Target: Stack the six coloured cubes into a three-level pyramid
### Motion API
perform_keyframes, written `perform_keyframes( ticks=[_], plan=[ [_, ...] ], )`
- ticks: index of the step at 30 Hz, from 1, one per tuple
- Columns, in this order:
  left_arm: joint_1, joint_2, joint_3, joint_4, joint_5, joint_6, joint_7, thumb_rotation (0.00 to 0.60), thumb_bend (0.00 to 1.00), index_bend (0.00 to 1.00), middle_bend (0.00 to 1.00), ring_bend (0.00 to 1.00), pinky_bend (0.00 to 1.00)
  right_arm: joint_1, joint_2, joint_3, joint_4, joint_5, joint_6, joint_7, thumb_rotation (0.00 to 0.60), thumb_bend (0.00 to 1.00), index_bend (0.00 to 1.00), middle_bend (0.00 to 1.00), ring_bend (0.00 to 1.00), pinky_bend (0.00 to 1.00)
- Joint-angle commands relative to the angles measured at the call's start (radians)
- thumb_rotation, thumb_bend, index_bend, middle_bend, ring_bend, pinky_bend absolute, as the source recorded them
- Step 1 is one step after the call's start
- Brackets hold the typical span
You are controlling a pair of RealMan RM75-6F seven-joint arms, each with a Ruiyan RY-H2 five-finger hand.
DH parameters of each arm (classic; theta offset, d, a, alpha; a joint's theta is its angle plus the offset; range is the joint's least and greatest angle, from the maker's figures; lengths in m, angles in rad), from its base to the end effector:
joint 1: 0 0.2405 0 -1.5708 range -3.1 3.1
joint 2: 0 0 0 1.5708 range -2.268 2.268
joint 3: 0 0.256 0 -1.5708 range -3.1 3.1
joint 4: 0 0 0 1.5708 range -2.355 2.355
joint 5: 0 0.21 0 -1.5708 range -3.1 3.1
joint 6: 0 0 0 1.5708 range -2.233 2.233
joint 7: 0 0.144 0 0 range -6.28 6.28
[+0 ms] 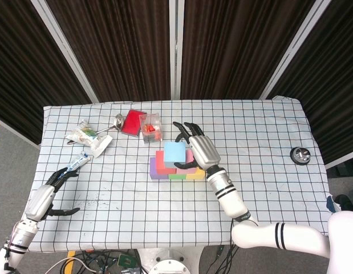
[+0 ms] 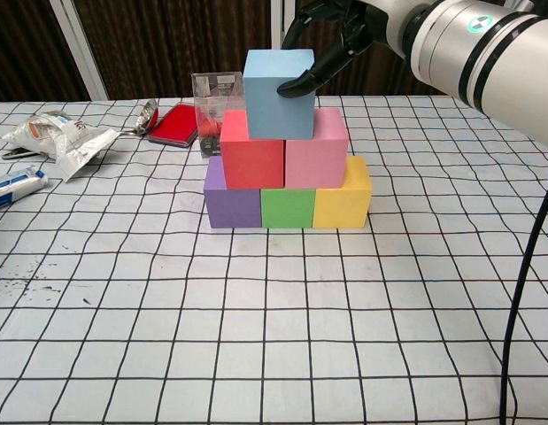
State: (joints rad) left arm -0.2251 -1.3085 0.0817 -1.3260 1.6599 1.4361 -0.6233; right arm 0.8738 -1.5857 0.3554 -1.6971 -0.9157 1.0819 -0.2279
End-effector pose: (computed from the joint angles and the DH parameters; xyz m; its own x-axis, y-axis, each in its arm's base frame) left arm -0.3140 0.1983 0.0898 -0.0579 0.2544 0.9654 0.9764 -0.1872 0.1079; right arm -0.0404 -0.3501 0.0038 -0.0067 -0.2832 0.9590 -0.9391 -0.3278 -0.1033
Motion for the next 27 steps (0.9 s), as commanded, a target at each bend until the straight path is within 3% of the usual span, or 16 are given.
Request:
perform_keyframes(
  ticks=[1,27],
  plan=[
    [0.000,0.000,0.000,0.000,0.000,-0.001,0.000,0.600,0.00,0.12,0.18,0.01,0.06,0.000,0.001,0.000,0.001,0.002,-0.004,0.001,0.600,0.12,0.00,0.44,0.04,0.00],
    [-0.005,0.003,0.000,-0.005,0.001,-0.005,0.003,0.600,0.00,0.12,0.18,0.01,0.06,-0.009,0.012,0.004,0.014,-0.027,-0.029,0.042,0.600,0.13,0.00,0.44,0.05,0.00]
  ],
)
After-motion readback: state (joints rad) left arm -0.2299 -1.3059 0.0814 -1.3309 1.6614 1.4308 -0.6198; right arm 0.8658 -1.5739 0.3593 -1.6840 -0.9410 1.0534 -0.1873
